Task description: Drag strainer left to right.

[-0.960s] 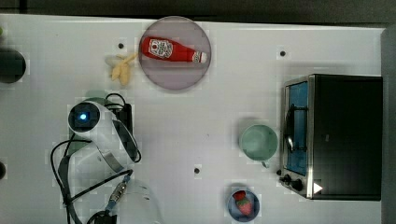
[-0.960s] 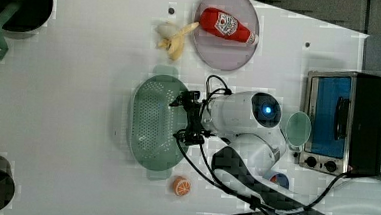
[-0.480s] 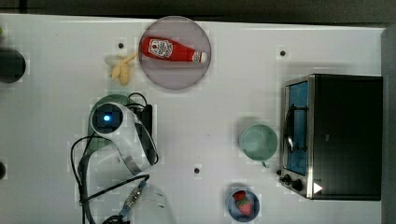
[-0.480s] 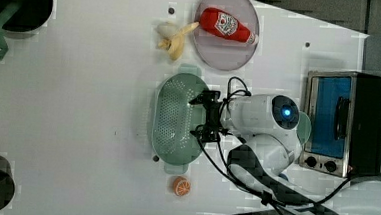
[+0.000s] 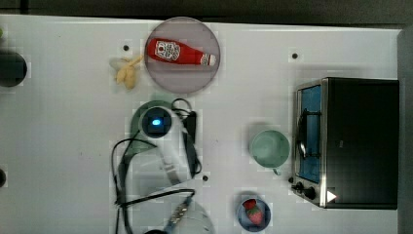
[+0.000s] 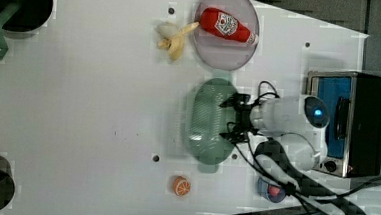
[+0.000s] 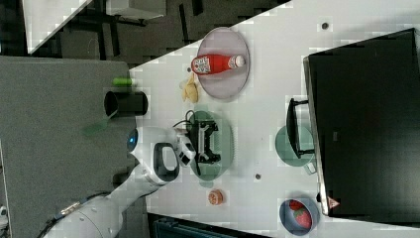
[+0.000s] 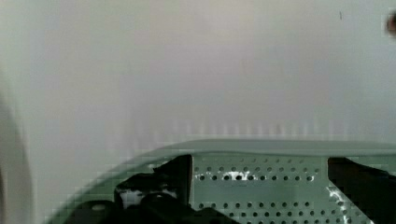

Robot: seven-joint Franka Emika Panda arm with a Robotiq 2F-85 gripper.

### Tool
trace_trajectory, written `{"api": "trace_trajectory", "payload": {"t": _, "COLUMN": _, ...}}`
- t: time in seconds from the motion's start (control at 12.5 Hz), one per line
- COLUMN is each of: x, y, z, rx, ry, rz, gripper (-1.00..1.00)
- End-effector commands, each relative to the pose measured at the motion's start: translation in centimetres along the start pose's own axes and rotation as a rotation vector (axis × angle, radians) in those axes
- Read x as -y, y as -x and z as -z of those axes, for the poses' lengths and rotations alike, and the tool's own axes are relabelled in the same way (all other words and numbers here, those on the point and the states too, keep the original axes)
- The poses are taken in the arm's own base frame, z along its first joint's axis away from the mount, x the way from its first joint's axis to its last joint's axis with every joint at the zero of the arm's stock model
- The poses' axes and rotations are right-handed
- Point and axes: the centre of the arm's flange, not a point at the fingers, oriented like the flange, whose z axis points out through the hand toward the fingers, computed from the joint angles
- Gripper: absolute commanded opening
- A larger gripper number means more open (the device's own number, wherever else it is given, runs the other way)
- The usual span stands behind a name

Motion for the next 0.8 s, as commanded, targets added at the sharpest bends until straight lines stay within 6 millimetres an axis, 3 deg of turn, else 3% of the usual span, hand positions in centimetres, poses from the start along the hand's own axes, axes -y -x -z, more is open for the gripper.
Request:
{"api": "trace_trajectory", "payload": {"t": 0.08, "x": 0.4, "y": -2.8, "z": 0.4, "rx": -0.006, "ry": -0.024, "rz": 0.06, "gripper": 1.0}}
{"api": "trace_trajectory", "payload": {"t": 0.8, "x": 0.9, "y": -12.0, "z": -0.6, "rx": -0.047, "ry": -0.021, "rz": 0.079, "gripper": 1.0}}
